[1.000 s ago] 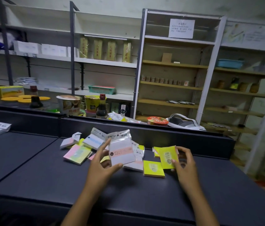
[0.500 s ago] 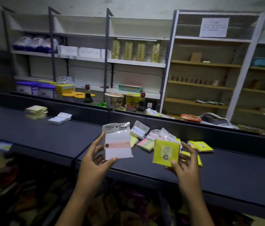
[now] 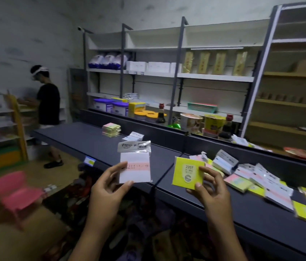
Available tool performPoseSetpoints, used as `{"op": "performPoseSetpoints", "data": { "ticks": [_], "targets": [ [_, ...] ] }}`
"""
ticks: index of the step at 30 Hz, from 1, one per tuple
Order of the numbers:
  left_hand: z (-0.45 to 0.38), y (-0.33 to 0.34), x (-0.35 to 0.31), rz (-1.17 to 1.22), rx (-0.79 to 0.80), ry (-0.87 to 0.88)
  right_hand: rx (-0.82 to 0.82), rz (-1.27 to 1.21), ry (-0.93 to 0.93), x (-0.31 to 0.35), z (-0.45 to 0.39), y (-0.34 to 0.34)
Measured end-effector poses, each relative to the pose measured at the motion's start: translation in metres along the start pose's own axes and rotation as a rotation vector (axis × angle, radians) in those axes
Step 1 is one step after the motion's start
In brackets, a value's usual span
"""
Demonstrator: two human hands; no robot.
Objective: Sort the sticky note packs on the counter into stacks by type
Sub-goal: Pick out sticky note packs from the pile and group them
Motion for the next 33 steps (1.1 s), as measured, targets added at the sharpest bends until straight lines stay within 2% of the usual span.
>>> {"op": "performPoseSetpoints", "data": {
  "ticks": [9, 11, 18, 24, 33],
  "targets": [
    [-0.053, -0.037, 0.018, -0.041, -0.056, 0.006, 0.067, -0.052, -0.007, -0.036, -0.048, 0.067],
    [-0.103, -0.043, 0.037, -0.076, -0.093, 0.041, 0.09, -0.077, -0.016, -0.063, -0.095, 0.098],
    [-0.142, -0.053, 0.056, -0.077, -0.126, 0.031, 0.091, -0.087, -0.015, -0.084, -0.132, 0.12],
    [-0.194, -0.033, 0.092, -0.085, -0.035, -0.012, 0.032, -0.062, -0.023, -0.1, -0.165, 0.122],
    [-0.292, 0.027, 0.16, -0.125, 0.253, -0.082, -0.181, 0.046, -0.075, -0.11, -0.205, 0.115]
  ]
}}
Point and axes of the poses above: each hand's wrist, its own z-axis away from the middle knuckle, its own y-axis out of the palm, x = y × z, the point moved 10 cm from there along -z, towards the middle knuckle, and after that the axes turned 2 degrees about -x, right-handed, at the moved point
